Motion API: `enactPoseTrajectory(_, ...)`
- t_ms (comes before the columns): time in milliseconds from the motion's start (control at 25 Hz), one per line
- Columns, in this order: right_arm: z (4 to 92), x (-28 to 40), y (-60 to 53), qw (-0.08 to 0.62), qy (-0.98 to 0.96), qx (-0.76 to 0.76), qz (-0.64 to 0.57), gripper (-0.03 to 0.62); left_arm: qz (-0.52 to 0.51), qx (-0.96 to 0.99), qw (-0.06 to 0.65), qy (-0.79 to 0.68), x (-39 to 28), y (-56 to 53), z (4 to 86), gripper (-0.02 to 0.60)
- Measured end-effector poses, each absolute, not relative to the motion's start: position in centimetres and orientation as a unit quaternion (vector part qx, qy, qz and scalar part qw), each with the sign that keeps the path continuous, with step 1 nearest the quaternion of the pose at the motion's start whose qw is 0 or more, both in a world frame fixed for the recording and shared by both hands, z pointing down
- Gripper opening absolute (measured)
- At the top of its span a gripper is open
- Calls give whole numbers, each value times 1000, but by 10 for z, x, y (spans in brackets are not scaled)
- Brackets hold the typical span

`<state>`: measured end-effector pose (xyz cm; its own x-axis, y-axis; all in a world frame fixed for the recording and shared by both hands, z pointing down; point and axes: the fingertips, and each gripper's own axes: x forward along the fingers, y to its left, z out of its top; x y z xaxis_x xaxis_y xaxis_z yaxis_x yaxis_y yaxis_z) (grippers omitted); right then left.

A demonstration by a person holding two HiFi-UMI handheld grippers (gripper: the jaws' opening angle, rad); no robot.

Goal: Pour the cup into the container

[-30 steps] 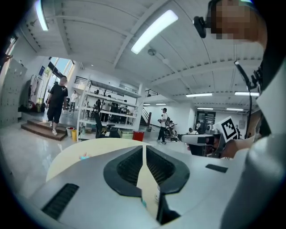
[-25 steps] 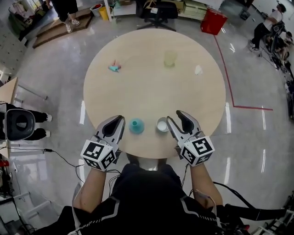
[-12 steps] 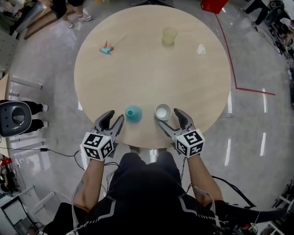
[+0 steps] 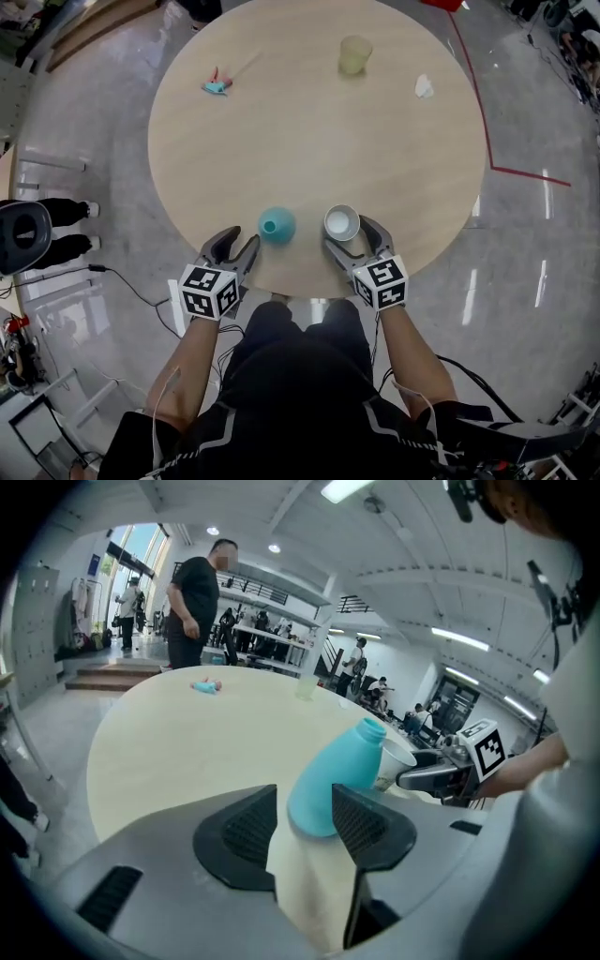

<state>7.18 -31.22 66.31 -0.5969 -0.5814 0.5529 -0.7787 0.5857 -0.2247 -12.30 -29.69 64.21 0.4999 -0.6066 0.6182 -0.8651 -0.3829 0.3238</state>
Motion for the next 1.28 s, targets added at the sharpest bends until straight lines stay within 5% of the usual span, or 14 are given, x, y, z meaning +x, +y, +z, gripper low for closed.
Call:
enactPoseTrajectory(360, 682, 65, -317, 227, -863, 398, 210, 345, 211, 802, 312, -464, -125, -303, 650, 171)
enactPoseTrajectory(800, 683, 64, -326, 216, -862, 417, 191, 310, 197, 801, 312, -471, -133, -311, 645, 48)
enactPoseTrajectory(1280, 628, 66, -321, 215, -873, 406, 165, 305, 161, 816, 285, -476, -136, -317, 602, 6)
